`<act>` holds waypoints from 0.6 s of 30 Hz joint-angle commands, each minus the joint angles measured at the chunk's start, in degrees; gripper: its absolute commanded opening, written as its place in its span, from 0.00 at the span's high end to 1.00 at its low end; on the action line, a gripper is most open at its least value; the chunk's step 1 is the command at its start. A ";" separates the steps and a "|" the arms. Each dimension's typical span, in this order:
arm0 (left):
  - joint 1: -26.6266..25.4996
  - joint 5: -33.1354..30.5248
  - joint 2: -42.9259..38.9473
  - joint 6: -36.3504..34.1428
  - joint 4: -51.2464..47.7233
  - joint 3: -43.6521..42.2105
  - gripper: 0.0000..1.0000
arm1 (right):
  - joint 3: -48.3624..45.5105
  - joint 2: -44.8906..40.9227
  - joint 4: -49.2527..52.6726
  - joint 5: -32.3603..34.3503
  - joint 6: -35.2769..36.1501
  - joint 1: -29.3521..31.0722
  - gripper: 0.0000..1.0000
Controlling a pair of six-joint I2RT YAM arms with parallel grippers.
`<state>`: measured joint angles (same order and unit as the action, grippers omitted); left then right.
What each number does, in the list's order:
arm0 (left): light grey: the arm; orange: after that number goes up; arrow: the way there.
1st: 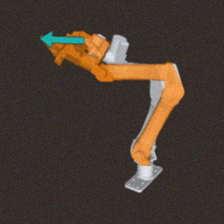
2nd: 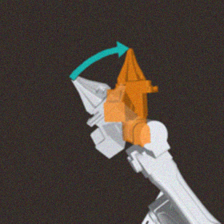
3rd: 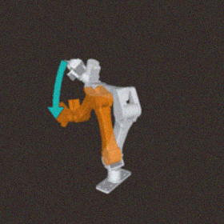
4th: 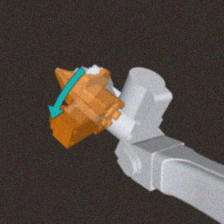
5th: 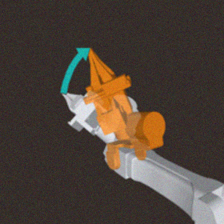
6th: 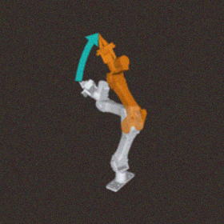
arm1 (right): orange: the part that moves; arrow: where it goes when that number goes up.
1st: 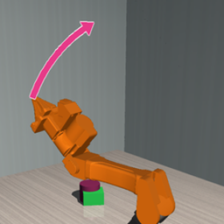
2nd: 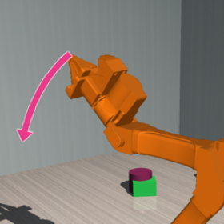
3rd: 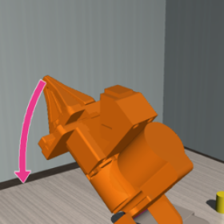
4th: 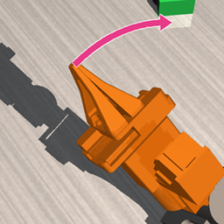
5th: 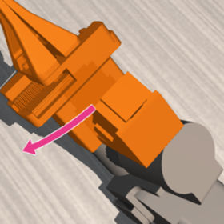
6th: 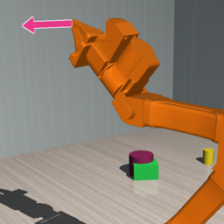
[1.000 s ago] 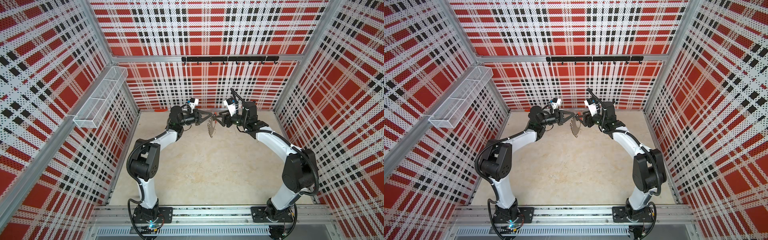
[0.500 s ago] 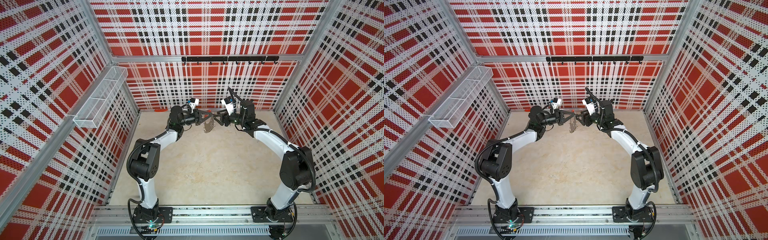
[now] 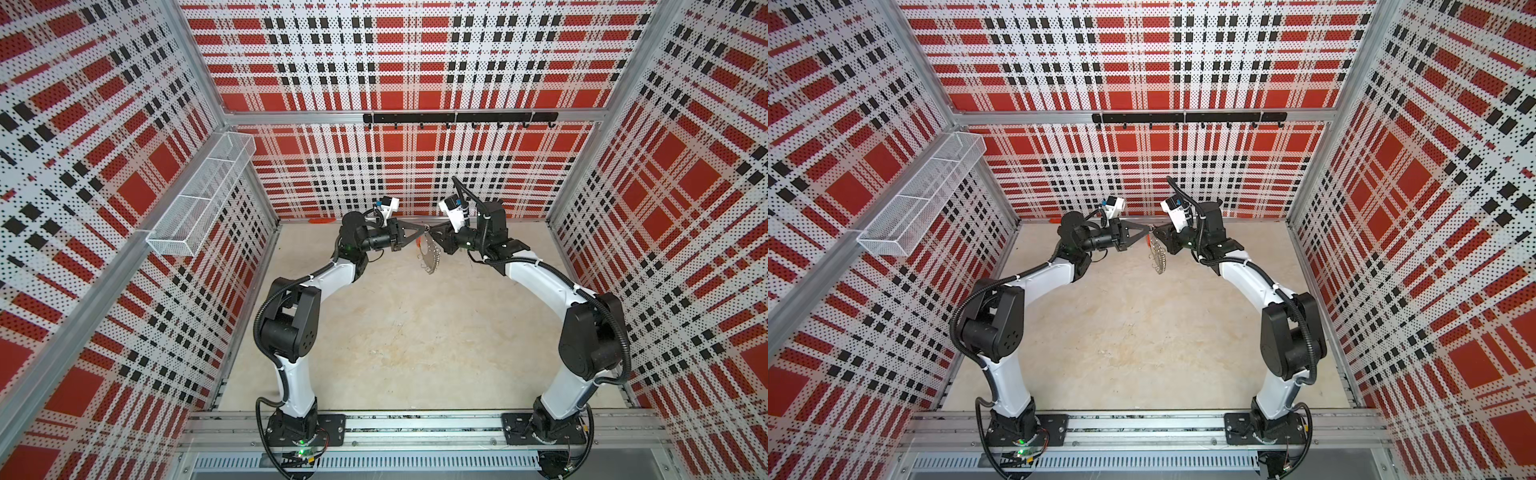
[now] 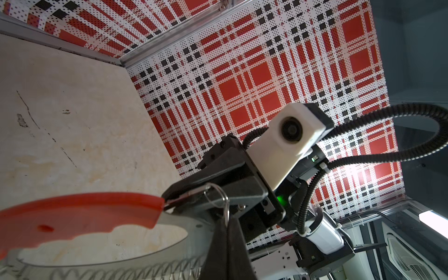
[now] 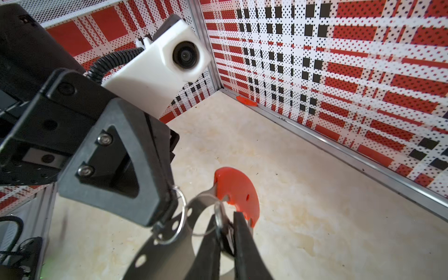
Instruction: Put the keys on the keyring
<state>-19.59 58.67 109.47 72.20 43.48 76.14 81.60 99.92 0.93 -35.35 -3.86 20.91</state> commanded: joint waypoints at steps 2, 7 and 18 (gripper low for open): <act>-0.36 1.26 -1.28 -0.57 1.42 1.42 1.00 | 0.37 -2.60 1.65 3.10 2.14 0.41 0.93; -0.86 1.43 -0.84 -0.48 1.37 1.71 1.00 | 2.56 -2.50 4.18 5.39 3.72 0.64 0.96; -2.38 1.36 -0.31 -0.39 1.36 2.26 1.00 | 6.00 -0.61 6.37 9.97 6.37 2.91 0.98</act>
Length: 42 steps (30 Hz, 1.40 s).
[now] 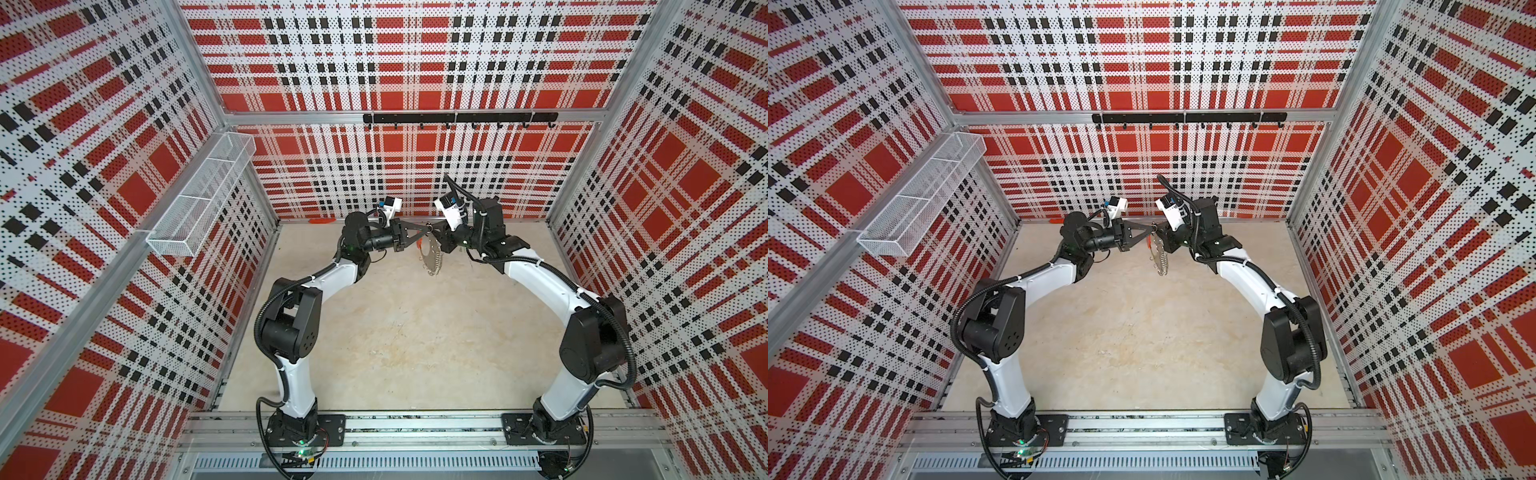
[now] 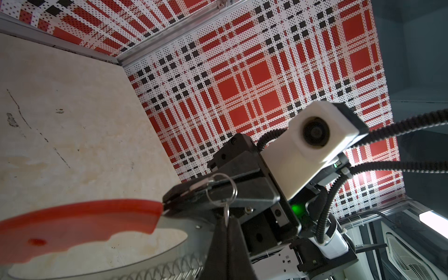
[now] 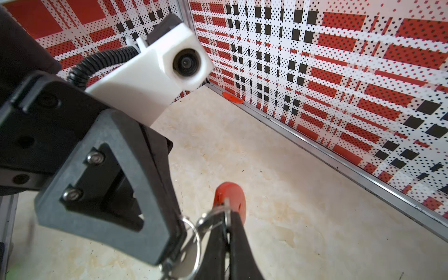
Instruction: Put the keys on the keyring
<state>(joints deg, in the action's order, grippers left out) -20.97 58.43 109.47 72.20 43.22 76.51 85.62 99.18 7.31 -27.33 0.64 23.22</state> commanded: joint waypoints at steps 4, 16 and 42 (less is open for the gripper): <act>-0.99 1.62 -0.49 -0.38 1.65 1.97 1.00 | 1.82 0.31 -0.12 2.41 1.92 0.68 0.97; -0.83 2.00 0.20 -0.35 1.65 2.02 1.00 | 4.55 0.12 7.56 2.14 2.88 0.61 0.67; -1.61 1.62 2.35 0.07 1.64 3.60 1.00 | 22.24 8.66 21.74 15.94 -9.17 4.33 0.67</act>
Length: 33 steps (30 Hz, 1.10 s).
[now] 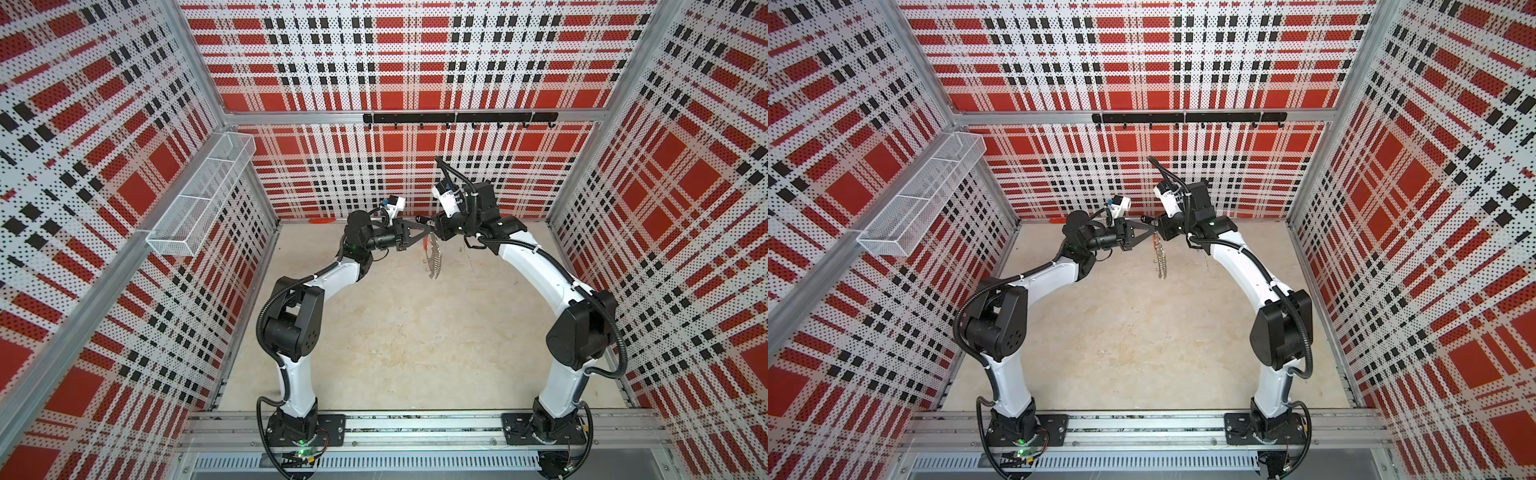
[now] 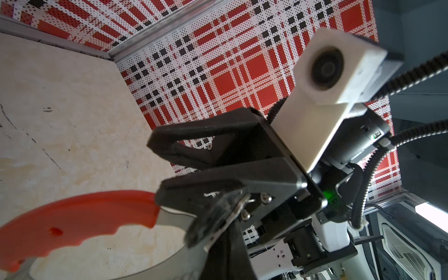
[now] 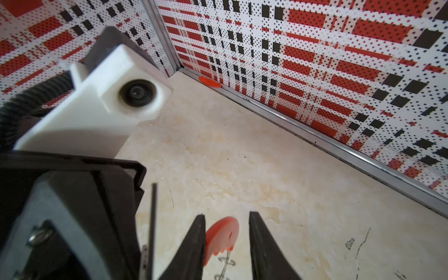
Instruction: Put the keys on the keyring
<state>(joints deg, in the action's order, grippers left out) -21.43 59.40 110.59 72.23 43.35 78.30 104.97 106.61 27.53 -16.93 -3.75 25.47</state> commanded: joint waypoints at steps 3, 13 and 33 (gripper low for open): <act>-1.16 0.58 1.52 0.11 1.55 2.11 1.00 | 3.34 1.43 1.71 7.80 -8.32 2.13 0.66; -1.25 0.46 2.73 0.17 1.55 2.91 1.00 | 1.52 -2.69 3.06 11.77 -8.95 0.55 0.45; -1.01 0.72 3.30 0.81 2.25 2.84 1.00 | -7.45 -11.20 1.12 -4.86 -10.91 -6.65 0.43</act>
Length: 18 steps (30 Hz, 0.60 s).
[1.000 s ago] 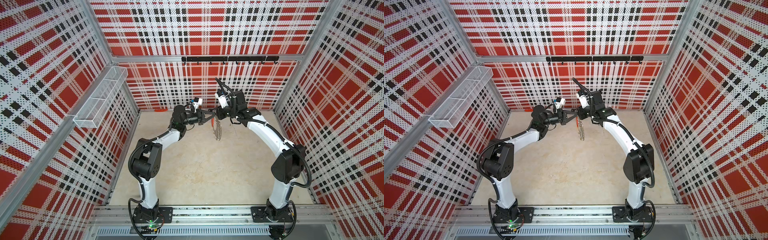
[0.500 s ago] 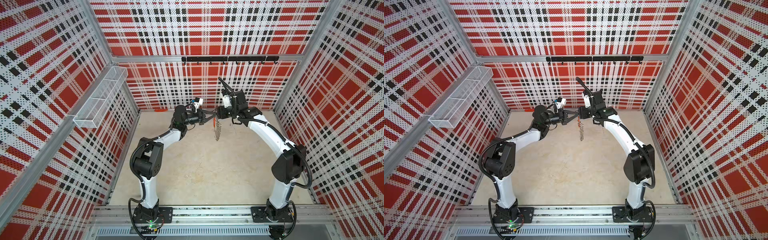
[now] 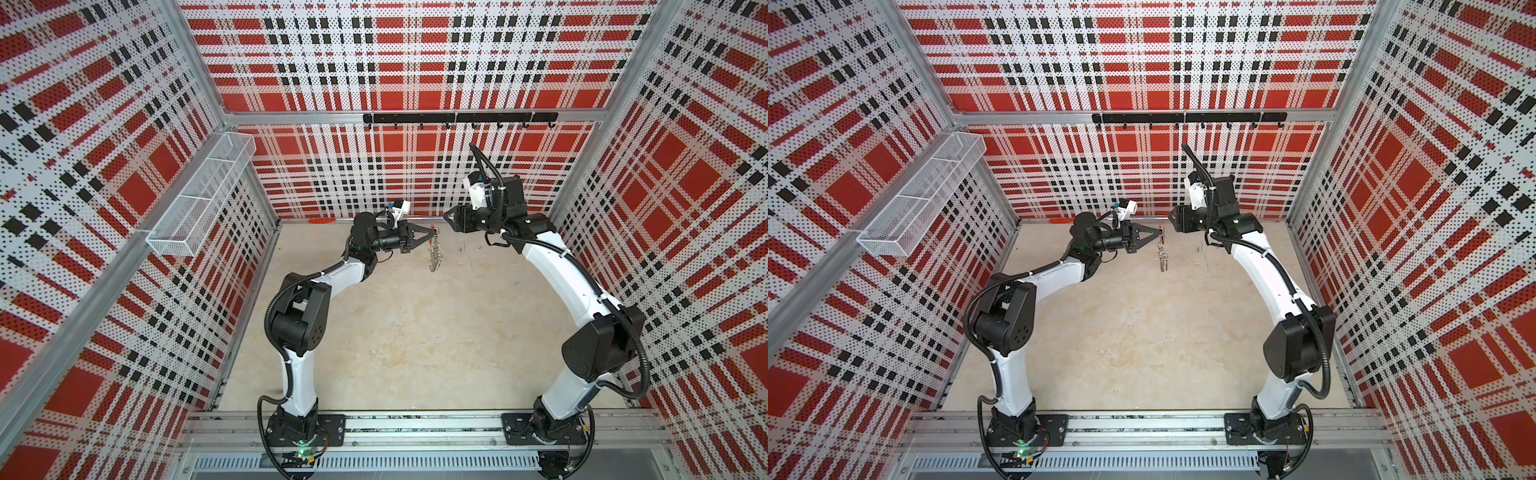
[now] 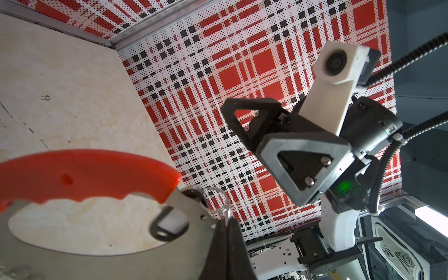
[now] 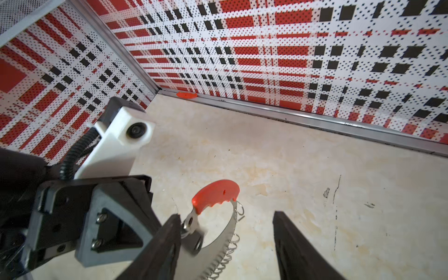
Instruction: Put the keys on the keyring
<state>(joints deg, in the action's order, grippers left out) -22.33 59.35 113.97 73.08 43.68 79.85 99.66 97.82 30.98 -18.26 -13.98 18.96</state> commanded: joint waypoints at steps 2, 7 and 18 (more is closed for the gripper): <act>-0.09 0.68 -0.13 0.04 2.02 1.18 1.00 | -4.74 -3.48 -4.71 -6.46 -2.02 -0.20 0.53; 0.00 0.68 -0.07 0.50 2.53 1.01 1.00 | -7.67 -3.50 -8.51 -12.34 -5.63 -0.43 0.69; 0.00 0.97 0.01 1.45 3.52 1.27 1.00 | -8.72 -1.62 -10.81 -16.38 -9.10 -0.43 0.71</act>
<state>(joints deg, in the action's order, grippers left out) -22.33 59.59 113.97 74.19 44.18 79.85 90.85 95.79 21.80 -32.91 -22.26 18.94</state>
